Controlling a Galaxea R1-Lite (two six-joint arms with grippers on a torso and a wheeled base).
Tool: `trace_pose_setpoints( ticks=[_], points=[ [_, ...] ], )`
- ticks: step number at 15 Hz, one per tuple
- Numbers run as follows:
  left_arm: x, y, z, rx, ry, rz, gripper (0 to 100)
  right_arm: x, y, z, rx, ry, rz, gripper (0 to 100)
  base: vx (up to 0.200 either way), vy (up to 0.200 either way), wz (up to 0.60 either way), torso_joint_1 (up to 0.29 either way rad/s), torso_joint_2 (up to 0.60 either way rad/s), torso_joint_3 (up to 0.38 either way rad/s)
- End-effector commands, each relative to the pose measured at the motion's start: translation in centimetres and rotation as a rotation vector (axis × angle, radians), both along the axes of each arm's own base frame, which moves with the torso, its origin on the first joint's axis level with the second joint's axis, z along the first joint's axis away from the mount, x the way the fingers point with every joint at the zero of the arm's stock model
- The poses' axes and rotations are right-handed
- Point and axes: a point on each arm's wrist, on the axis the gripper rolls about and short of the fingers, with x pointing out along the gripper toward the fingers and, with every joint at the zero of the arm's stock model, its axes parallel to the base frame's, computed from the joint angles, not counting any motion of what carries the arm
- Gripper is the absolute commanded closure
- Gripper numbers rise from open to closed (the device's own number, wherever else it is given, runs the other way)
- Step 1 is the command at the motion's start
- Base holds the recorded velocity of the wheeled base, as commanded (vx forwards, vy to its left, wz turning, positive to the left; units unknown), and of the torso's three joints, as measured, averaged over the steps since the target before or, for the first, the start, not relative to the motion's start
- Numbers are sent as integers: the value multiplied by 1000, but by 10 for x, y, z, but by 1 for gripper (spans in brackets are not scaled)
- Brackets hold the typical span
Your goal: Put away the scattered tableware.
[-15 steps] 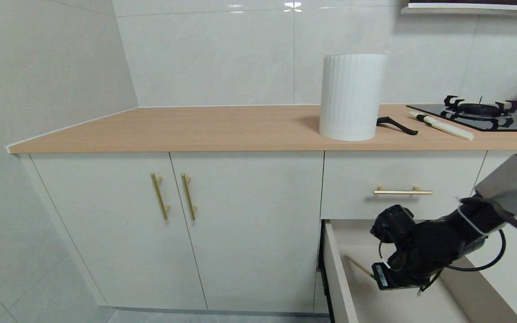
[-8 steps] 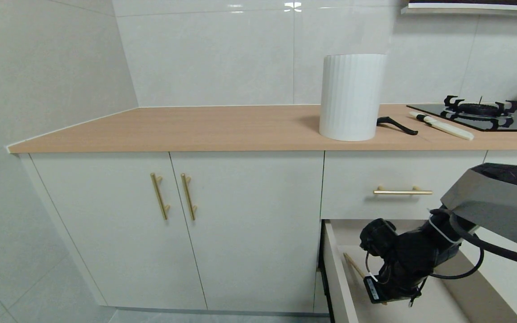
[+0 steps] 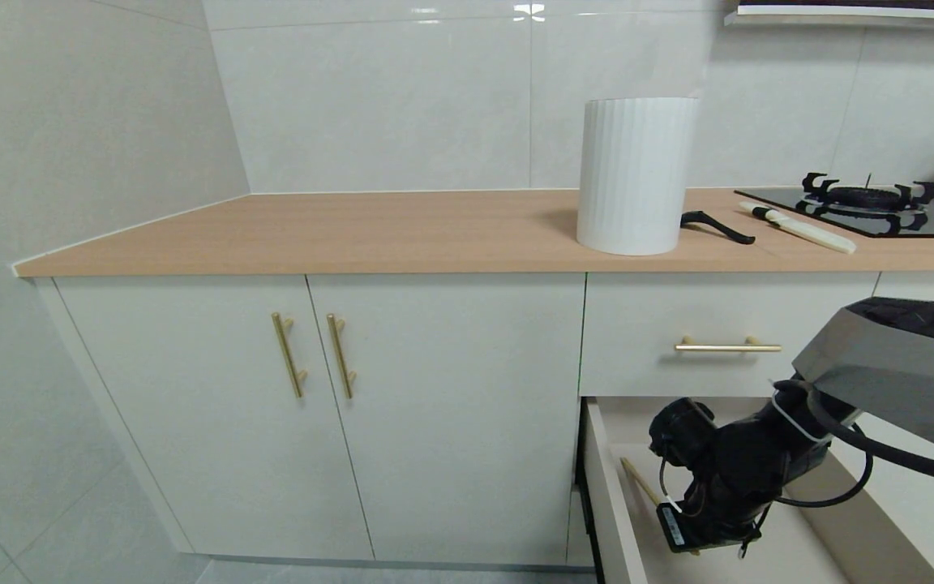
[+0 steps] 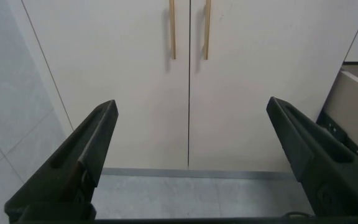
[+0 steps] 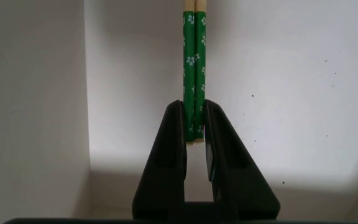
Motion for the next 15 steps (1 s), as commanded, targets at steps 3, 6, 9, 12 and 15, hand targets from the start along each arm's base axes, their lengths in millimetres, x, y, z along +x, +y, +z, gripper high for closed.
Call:
trace_pose_setpoints(
  ticks=[3,6,9,12,15],
  points=[
    [0,0,0,0,-1,1,0,0,0,1,2,-3,0,0,0,0,0,0,0,0],
    [0,0,0,1,-1,1,0,0,0,1,2,-3,-2,0,0,0,0,0,0,0],
    [0,0,0,0,-1,1,0,-3,-1,10,23,-19,-52,0,0,0,0,0,0,0],
    [0,0,0,0,-1,1,0,-15,-19,75,102,-167,-100,0,0,0,0,0,0,0],
    [0,0,0,1,-1,1,0,-38,-48,147,174,-376,-150,0,0,0,0,0,0,0]
  ],
)
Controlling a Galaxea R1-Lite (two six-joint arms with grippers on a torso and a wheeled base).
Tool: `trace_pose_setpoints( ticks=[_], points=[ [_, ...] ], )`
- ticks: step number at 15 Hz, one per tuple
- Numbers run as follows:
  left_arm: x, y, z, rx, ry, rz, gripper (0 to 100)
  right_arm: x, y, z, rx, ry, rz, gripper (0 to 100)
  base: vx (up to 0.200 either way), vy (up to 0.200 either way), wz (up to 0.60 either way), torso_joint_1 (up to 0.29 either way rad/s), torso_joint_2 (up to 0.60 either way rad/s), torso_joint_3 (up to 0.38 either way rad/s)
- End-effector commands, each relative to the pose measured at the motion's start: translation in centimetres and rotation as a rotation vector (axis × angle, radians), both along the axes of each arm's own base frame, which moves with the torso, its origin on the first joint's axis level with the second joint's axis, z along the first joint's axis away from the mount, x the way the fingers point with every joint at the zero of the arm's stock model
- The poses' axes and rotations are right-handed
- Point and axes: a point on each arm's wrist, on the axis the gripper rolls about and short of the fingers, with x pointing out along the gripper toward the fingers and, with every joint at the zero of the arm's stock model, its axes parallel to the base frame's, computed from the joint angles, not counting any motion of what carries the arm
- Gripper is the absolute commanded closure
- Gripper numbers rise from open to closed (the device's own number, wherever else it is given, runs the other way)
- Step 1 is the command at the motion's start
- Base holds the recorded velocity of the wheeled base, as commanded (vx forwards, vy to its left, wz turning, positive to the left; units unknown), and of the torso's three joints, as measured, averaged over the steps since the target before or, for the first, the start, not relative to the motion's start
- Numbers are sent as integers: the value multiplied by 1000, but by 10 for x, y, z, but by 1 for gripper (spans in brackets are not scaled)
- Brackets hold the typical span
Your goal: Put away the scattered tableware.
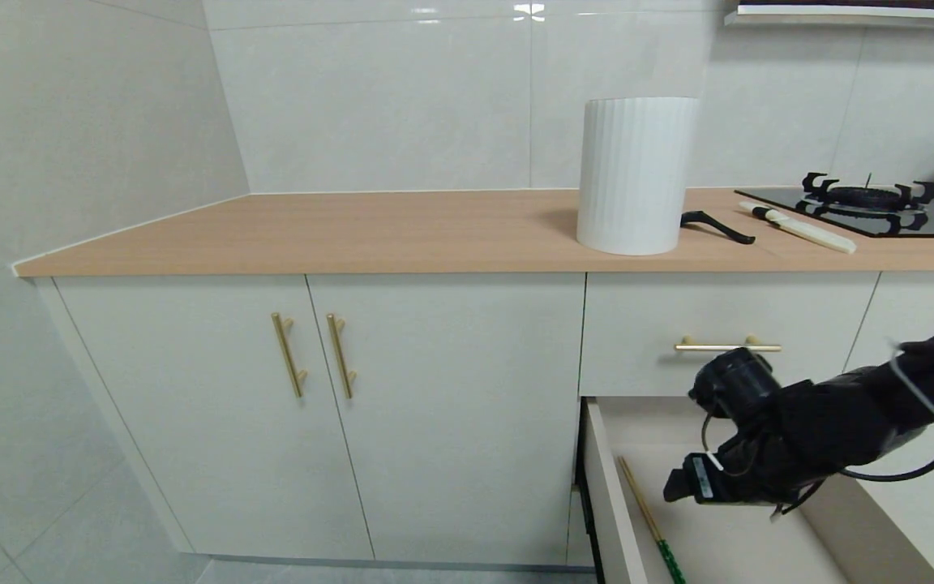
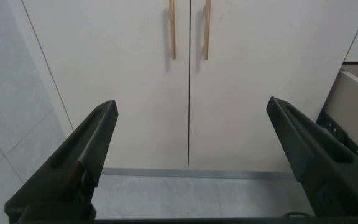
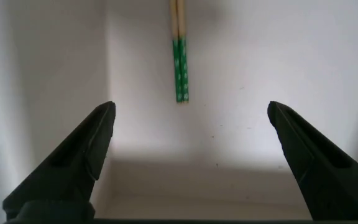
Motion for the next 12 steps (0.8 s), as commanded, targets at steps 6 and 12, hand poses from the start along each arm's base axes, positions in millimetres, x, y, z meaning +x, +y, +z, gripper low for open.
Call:
trace_pose_setpoints(
  ticks=[6,12],
  points=[
    [0,0,0,-1,-1,1,0,-64,-62,140,64,-465,-75,0,0,0,0,0,0,0],
    [0,0,0,-1,-1,1,0,-69,-63,132,26,-441,-30,0,0,0,0,16,-72,-54]
  ],
)
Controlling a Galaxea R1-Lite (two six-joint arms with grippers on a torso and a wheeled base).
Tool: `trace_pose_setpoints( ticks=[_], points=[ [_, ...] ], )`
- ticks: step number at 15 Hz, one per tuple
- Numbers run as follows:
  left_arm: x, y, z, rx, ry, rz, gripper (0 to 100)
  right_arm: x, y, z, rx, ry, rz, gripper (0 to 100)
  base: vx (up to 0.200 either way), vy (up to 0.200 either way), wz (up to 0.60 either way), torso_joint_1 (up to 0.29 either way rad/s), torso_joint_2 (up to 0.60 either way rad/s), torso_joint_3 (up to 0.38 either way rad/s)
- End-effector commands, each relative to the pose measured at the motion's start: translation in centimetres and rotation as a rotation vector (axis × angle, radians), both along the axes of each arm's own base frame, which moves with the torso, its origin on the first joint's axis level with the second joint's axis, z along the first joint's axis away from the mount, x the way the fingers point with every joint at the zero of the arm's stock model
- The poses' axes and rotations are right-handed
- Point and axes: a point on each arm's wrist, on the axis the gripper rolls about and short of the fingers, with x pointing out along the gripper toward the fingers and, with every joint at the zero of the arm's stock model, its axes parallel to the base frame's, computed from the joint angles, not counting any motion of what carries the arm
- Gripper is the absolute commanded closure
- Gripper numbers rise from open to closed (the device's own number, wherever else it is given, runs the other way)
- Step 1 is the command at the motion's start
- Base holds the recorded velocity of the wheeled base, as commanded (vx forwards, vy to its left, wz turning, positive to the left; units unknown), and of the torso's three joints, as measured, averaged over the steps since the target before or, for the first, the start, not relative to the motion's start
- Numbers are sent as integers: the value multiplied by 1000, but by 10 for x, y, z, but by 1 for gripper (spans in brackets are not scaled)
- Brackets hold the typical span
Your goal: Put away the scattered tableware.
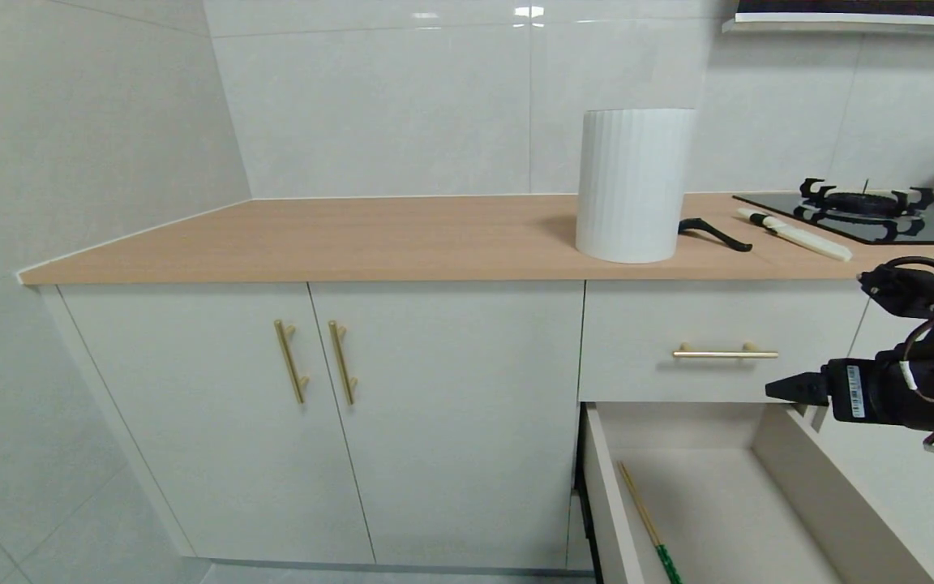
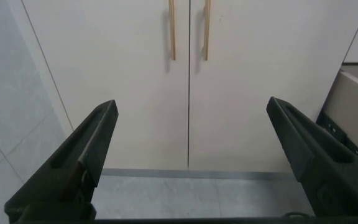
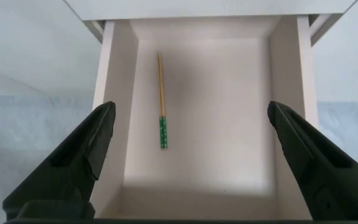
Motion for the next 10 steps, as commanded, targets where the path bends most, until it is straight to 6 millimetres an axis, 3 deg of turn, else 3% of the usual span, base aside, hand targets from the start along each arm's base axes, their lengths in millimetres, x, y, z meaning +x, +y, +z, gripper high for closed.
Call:
trace_pose_setpoints(
  ticks=[1,10],
  points=[
    [0,0,0,0,0,1,0,0,0,-2,-1,5,1,0,0,0,0,41,-242,-251],
    [0,0,0,0,0,1,0,4,2,-11,-18,41,16,0,0,0,0,162,-449,-287]
  ],
)
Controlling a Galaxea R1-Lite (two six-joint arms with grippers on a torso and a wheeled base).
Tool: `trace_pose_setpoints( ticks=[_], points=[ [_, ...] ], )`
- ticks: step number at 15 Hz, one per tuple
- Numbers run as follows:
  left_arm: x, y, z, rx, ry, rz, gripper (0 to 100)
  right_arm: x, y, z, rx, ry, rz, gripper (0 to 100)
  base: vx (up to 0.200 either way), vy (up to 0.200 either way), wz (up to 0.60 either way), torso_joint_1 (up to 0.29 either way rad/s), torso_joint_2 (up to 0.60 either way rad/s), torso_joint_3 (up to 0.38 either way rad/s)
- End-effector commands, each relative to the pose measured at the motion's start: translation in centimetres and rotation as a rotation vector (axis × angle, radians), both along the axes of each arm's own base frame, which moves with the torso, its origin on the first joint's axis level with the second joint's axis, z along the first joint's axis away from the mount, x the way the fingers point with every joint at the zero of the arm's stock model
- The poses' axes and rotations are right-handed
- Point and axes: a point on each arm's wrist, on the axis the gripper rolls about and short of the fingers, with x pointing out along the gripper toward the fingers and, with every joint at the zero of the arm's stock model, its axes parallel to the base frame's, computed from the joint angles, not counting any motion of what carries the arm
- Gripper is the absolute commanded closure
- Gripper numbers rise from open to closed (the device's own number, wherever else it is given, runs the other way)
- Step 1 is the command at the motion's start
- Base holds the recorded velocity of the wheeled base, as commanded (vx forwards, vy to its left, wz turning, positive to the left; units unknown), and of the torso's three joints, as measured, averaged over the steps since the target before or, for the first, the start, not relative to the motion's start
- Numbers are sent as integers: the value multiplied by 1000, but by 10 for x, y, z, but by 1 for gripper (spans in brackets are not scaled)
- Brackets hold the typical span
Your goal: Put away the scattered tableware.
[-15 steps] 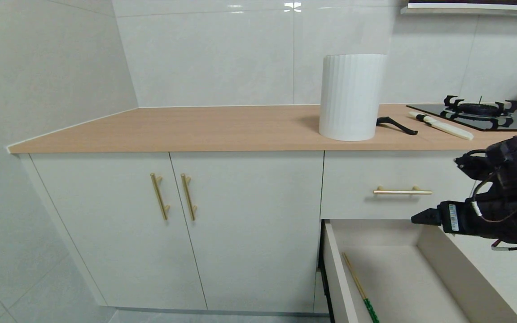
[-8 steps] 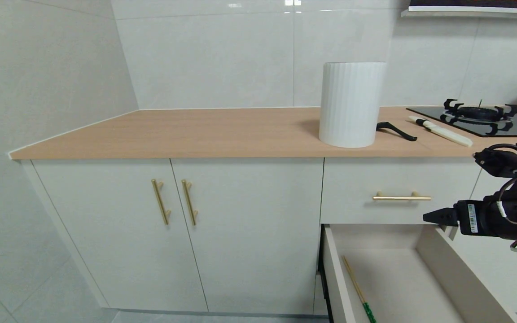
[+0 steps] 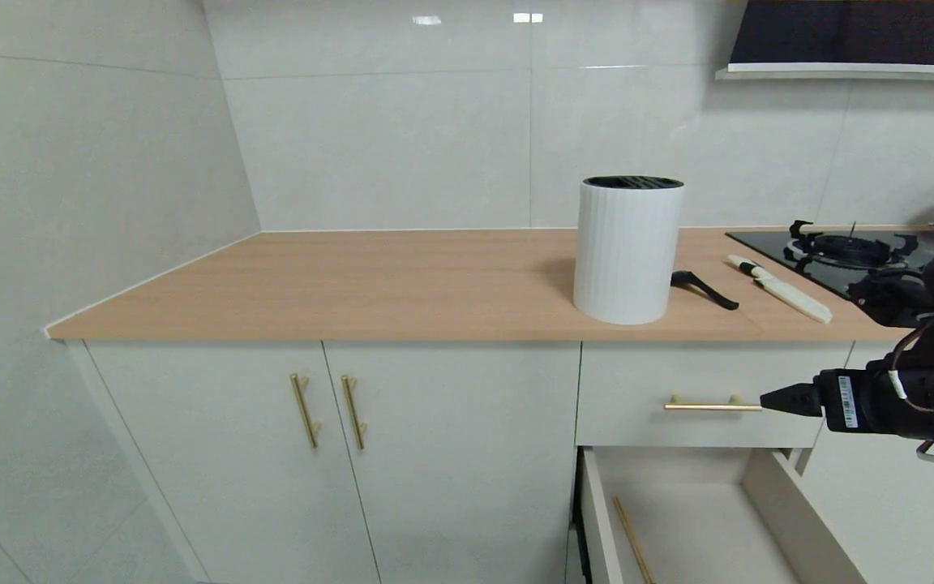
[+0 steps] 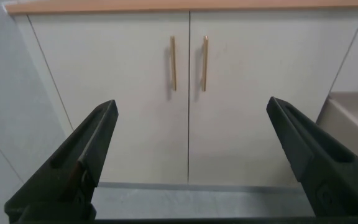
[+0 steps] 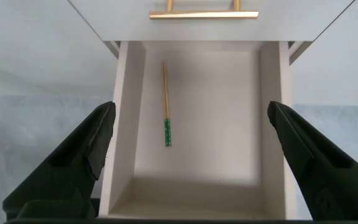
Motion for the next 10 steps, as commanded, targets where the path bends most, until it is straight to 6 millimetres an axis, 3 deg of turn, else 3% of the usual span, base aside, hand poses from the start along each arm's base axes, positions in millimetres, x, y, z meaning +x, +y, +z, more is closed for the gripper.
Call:
trace_pose_setpoints(
  ticks=[1,5,8,10],
  points=[
    [0,0,0,0,-1,1,0,2,0,-2,-2,10,0,0,0,0,0,198,-471,-286],
    [0,0,0,0,-1,1,0,3,1,-5,-28,20,16,0,0,0,0,193,-467,-271],
    [0,0,0,0,-1,1,0,7,-1,-3,-44,0,19,0,0,0,0,67,-154,-82],
    [0,0,0,2,-1,1,0,35,-8,-6,-77,-71,27,0,0,0,0,0,0,0]
  ],
)
